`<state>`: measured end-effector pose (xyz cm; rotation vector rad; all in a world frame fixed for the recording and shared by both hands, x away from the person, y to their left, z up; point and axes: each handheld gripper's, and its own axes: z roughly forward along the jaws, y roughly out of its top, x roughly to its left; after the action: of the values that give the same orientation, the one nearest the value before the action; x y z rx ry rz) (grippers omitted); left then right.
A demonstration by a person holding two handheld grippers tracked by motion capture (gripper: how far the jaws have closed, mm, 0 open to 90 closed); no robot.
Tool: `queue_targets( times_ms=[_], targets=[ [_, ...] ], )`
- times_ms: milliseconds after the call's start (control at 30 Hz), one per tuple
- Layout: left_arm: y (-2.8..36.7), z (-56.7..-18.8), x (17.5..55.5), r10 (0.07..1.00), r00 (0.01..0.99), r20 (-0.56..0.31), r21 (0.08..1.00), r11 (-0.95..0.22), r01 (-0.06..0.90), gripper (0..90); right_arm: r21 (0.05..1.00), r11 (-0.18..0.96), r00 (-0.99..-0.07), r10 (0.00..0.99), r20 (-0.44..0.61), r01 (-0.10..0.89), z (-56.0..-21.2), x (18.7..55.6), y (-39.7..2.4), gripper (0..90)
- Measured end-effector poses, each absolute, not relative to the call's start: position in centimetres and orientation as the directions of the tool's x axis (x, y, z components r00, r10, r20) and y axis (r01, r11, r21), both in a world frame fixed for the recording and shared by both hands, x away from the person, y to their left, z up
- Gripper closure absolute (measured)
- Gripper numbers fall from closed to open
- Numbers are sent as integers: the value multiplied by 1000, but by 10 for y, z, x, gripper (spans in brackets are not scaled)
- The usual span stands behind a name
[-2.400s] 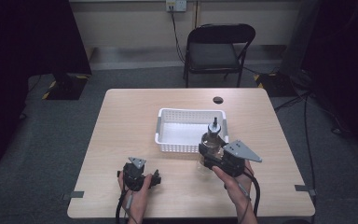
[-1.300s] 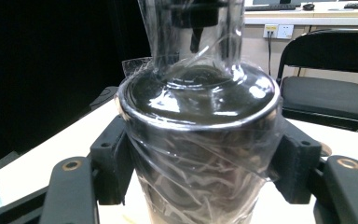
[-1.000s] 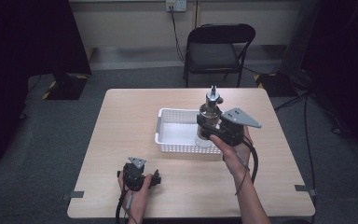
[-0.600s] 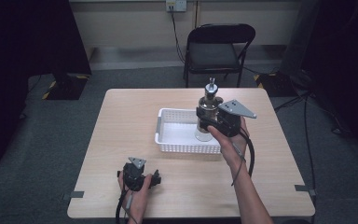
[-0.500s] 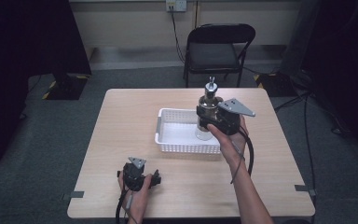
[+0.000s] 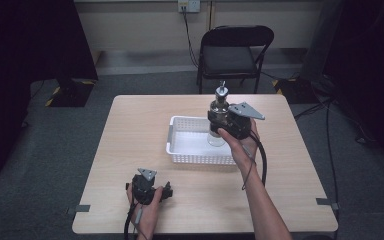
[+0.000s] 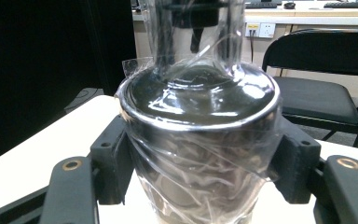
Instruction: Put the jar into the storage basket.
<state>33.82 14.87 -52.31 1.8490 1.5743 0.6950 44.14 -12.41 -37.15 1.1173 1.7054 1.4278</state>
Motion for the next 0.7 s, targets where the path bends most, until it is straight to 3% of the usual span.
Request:
queue_targets(
  times_ms=[700],
  targets=[
    [149, -523, 338, 988, 157, 6, 734, -111, 670, 0, 970, 50, -400, 915, 50, 236, -408, 458, -122, 328]
  ],
)
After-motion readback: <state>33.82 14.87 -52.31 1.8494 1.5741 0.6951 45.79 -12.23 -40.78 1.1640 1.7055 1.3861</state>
